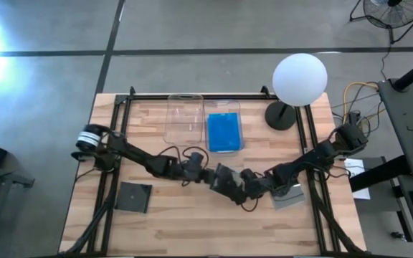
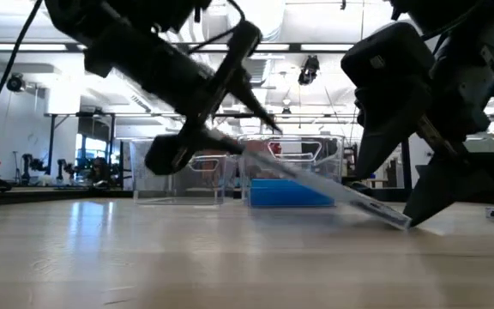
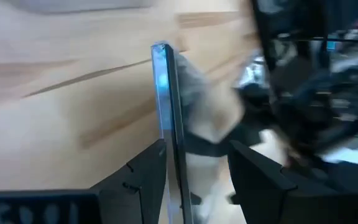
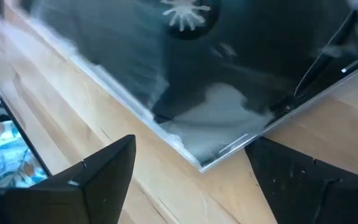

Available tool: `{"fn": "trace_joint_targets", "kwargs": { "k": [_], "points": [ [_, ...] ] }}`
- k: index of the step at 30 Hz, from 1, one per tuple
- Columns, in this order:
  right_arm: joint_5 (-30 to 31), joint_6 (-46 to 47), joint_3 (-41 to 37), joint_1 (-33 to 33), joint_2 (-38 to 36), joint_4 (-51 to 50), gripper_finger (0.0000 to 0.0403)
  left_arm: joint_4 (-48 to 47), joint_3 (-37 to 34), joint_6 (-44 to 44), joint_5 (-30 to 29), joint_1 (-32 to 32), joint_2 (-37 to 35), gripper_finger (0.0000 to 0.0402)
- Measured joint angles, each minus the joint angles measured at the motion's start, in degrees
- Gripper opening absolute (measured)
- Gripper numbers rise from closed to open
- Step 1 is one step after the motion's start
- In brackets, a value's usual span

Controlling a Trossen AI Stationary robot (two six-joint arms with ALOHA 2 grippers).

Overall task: Pick & place jewel cases by type
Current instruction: Put the middle black CD case into the left transparent bin

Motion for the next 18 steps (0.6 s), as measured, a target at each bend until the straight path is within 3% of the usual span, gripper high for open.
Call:
{"fn": "trace_joint_targets", "kwargs": {
  "k": [18],
  "points": [
    [2.02, -0.26, 0.48, 0.08, 0.06, -0.78, 0.0293, 8.55, -0.07, 0.31, 3.06, 0.04, 0.43, 0.0152]
  ]
}}
